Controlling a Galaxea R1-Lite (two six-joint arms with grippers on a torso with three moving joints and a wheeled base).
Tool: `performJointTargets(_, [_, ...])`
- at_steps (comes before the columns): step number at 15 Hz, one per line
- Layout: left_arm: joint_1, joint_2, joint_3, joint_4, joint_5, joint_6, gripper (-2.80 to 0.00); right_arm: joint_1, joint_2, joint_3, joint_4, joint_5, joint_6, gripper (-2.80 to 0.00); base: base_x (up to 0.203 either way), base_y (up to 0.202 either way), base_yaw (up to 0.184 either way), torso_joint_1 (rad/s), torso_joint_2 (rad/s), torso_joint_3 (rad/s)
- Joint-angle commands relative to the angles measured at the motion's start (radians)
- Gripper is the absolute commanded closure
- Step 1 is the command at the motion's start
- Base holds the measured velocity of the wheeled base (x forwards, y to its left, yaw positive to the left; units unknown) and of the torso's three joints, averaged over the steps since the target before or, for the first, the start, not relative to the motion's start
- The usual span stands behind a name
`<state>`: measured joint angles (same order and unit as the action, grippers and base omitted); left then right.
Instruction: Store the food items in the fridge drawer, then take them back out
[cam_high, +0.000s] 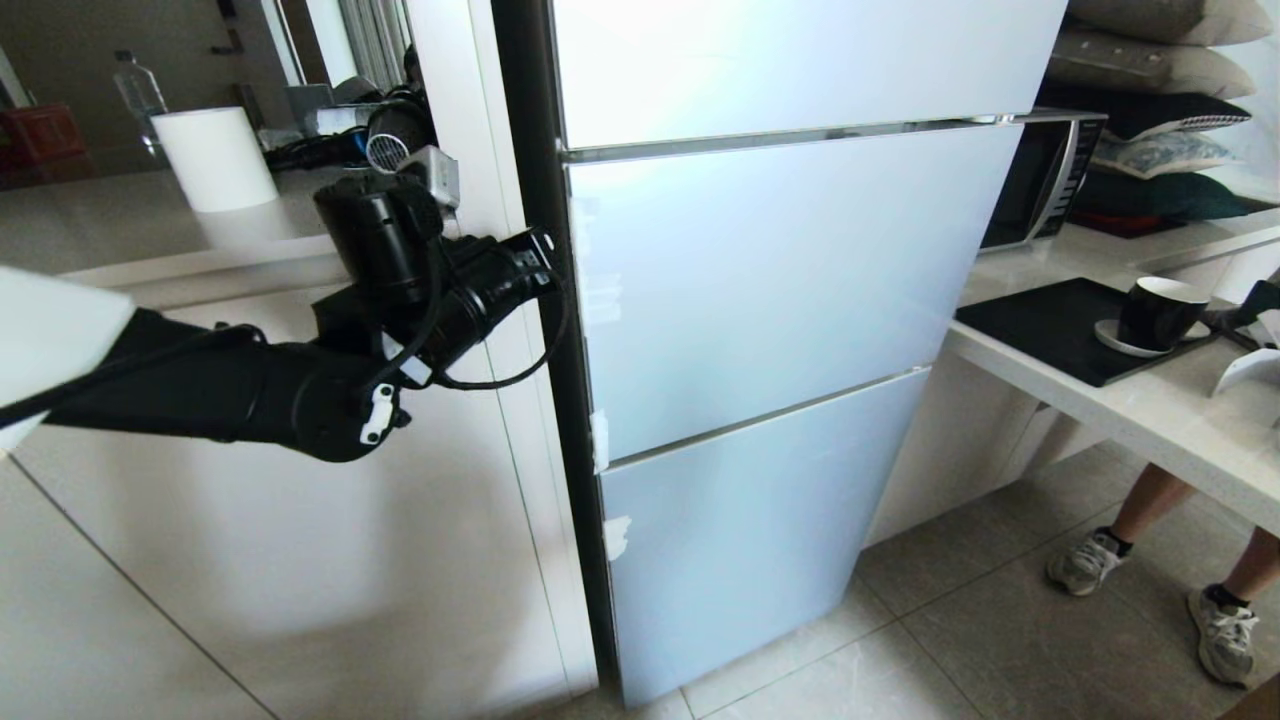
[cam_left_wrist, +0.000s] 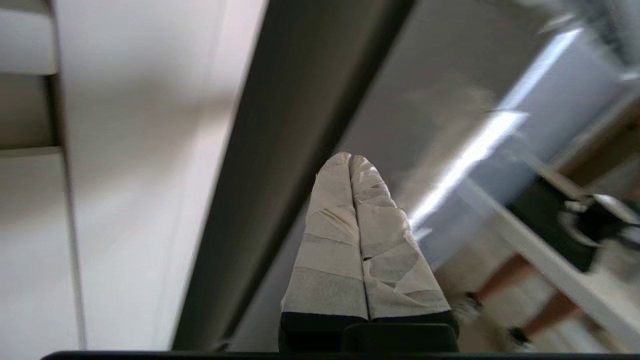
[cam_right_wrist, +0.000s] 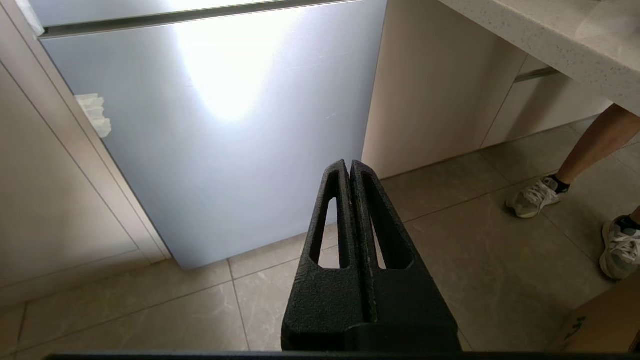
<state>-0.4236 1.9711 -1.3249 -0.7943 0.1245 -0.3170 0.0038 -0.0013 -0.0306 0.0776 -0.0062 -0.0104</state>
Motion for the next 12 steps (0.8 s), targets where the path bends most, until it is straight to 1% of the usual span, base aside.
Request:
performJointTargets(1, [0.003,0.025,-0.011,-0.005,0.009,0.007,0.00,0.001,0.001,0.000,0.001,0.000,0.000,0.00,0.000,0.000,0.000,0.000,0.00,0.000])
performJointTargets(5, [0.017,0.077,-0.074,-0.009,0.005,0.019,0.00,0.001,0.000,0.000,0.001,0.001,0.000,0.00,0.000,0.000,0.000,0.000,0.00,0.000])
performJointTargets(7, [0.017,0.092,-0.104,-0.008,-0.025,0.019,0.00,0.000,0.001,0.000,0.001,0.001,0.000,0.00,0.000,0.000,0.000,0.000,0.00,0.000])
performJointTargets(9, [0.016,0.089,-0.106,-0.009,-0.056,0.019,0.00,0.001,0.001,0.000,0.001,0.000,0.000,0.00,0.000,0.000,0.000,0.000,0.00,0.000])
performJointTargets(12, [0.009,0.083,-0.098,-0.011,-0.080,0.016,0.00,0.000,0.001,0.000,0.001,0.000,0.000,0.00,0.000,0.000,0.000,0.000,0.00,0.000])
